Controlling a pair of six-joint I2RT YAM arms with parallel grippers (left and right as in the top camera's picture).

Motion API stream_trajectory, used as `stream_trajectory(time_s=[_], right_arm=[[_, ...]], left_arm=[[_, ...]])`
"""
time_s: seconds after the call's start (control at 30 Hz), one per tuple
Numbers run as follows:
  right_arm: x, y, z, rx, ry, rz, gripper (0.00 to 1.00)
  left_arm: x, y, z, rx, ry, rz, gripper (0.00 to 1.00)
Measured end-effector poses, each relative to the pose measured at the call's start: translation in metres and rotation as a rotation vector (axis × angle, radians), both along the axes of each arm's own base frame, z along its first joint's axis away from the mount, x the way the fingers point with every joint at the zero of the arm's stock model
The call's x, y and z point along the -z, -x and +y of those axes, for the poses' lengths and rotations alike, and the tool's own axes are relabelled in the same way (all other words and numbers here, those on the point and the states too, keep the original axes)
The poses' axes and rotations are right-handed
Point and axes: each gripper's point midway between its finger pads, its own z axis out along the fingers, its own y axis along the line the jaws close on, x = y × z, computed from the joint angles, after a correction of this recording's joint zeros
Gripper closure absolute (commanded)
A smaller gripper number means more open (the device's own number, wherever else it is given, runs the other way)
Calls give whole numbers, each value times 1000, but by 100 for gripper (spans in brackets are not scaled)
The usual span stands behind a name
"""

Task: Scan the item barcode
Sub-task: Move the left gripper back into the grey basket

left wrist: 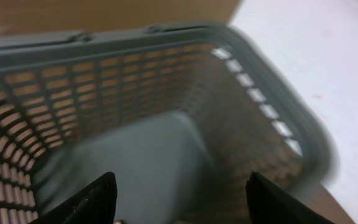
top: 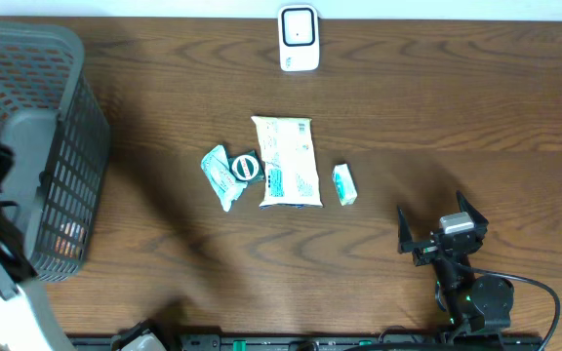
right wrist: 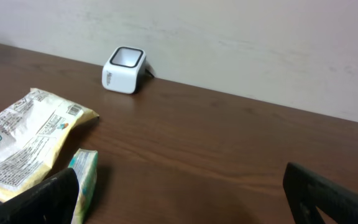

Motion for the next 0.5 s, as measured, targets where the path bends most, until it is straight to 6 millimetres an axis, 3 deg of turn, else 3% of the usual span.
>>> stream_trajectory(time_s=[0.1,0.27,0.5], right_arm=[[0,0,0,0,0,0,1],[0,0,0,0,0,0,1],[0,0,0,0,0,0,1]], left_arm=[[24,1,32,-52,81,32,34],[65,0,68,-98,218,72,34],[117,-8,87,-103,362,145,34]])
